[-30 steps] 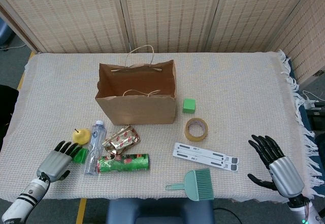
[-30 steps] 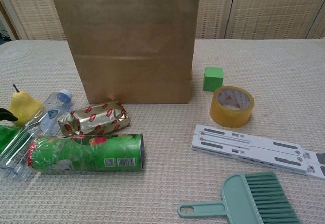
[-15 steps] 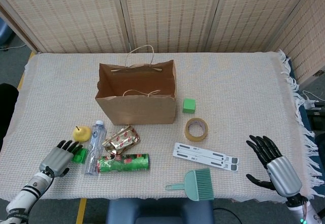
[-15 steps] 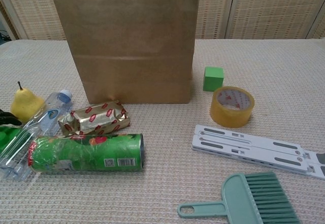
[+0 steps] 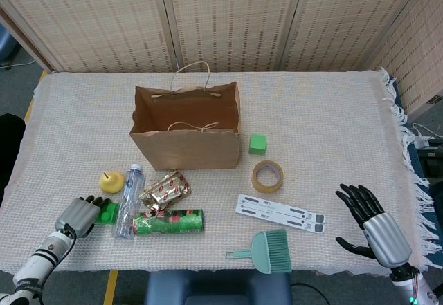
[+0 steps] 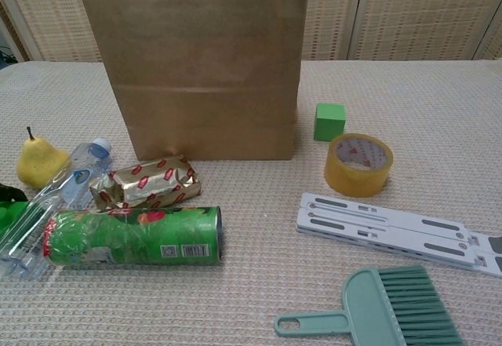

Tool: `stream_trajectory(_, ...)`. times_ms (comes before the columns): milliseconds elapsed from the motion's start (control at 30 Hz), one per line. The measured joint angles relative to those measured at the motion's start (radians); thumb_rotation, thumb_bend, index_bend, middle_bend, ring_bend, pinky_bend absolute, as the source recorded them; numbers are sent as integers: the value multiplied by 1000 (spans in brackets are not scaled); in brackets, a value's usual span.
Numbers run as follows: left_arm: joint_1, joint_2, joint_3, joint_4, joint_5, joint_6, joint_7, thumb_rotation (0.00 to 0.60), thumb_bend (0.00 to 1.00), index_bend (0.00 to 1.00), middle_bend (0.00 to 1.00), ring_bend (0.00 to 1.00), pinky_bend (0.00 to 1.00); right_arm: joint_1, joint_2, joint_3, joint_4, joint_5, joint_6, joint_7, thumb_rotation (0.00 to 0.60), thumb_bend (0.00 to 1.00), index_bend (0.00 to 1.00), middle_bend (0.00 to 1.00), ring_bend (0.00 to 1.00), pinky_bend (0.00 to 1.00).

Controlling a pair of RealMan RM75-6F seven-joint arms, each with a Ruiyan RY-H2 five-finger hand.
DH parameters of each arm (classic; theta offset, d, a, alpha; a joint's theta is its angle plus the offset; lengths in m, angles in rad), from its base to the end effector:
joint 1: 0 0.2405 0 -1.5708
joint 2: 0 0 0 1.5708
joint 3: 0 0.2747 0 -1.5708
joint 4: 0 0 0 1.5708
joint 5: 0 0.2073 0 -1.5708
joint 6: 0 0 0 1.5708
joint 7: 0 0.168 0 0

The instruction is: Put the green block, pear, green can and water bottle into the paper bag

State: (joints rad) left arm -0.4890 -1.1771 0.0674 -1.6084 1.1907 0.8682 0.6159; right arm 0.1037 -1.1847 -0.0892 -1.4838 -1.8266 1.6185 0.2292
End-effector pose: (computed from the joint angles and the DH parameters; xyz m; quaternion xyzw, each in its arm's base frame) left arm -0.3172 0.2791 0.0597 -0.8281 -0.2985 -0.0853 0.4668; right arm -0.2961 -0.1753 0.1345 0.6589 -0.3769 0.4855 0.4336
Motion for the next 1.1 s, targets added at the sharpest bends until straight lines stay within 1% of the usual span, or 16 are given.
stream_trajectory(33, 2, 1, 0, 0, 8, 10, -6, 600, 547, 556, 555, 547, 667, 0, 0, 0, 0, 1, 0, 1, 600, 68, 0, 0, 0, 25)
stream_trajectory(100, 5, 13, -1, -6, 16, 30, -18, 600, 552, 589, 590, 580, 683, 0, 1, 0, 0, 1, 0, 3, 600, 69, 0, 0, 0, 24)
stream_trajectory(233, 9, 57, -14, -34, 17, 65, -42, 600, 552, 601, 599, 585, 685, 0, 3, -1, 1, 1, 1, 8, 600, 69, 0, 0, 0, 24)
stream_trajectory(333, 14, 94, -34, -54, 13, 97, -78, 600, 552, 608, 606, 585, 687, 1, 4, -1, 1, 0, 0, 8, 600, 69, 0, 0, 0, 24)
stream_trajectory(433, 22, 124, -65, -69, -1, 138, -124, 600, 552, 610, 609, 585, 691, 0, 5, -1, -1, 0, 1, 7, 600, 69, 0, 0, 0, 25)
stream_trajectory(533, 34, 143, -113, -81, -34, 200, -170, 600, 551, 610, 610, 585, 689, 0, 4, -2, -1, -1, 2, 6, 600, 69, 0, 0, 0, 25)
stream_trajectory(633, 48, 146, -184, -105, -84, 279, -241, 600, 551, 611, 610, 584, 687, 0, 3, -2, 0, -1, 0, 4, 600, 69, 0, 0, 0, 25)
stream_trajectory(733, 59, 143, -273, -162, -150, 342, -352, 600, 552, 611, 609, 584, 687, 1, 2, -2, -1, -1, -3, 0, 600, 68, 0, 0, 0, 25)
stream_trajectory(833, 61, 144, -383, -262, -243, 373, -489, 600, 552, 612, 610, 585, 687, 2, 1, -3, -2, -3, -5, -3, 600, 68, 0, 0, 0, 25)
stream_trajectory(867, 57, 146, -431, -308, -288, 378, -535, 600, 552, 613, 611, 585, 686, 2, 1, -3, -3, -4, -5, -4, 600, 69, 0, 0, 0, 25)
stream_trajectory(900, 51, 147, -466, -340, -322, 380, -562, 600, 552, 613, 611, 585, 684, 2, 1, -4, -3, -5, -6, -5, 600, 69, 0, 0, 0, 25)
stream_trajectory(967, 24, 147, -532, -395, -398, 381, -592, 600, 552, 614, 612, 585, 680, 3, 1, -5, -5, -8, -6, -7, 600, 69, 0, 0, 0, 24)
stream_trajectory(1067, -44, 134, -589, -432, -479, 380, -583, 600, 552, 614, 612, 584, 680, 4, 2, -6, -5, -7, -10, -5, 600, 69, 0, 0, 0, 24)
stream_trajectory(1100, -69, 126, -601, -437, -497, 380, -573, 600, 552, 614, 612, 584, 682, 4, 3, -7, -6, -6, -12, -4, 600, 69, 0, 0, 0, 25)
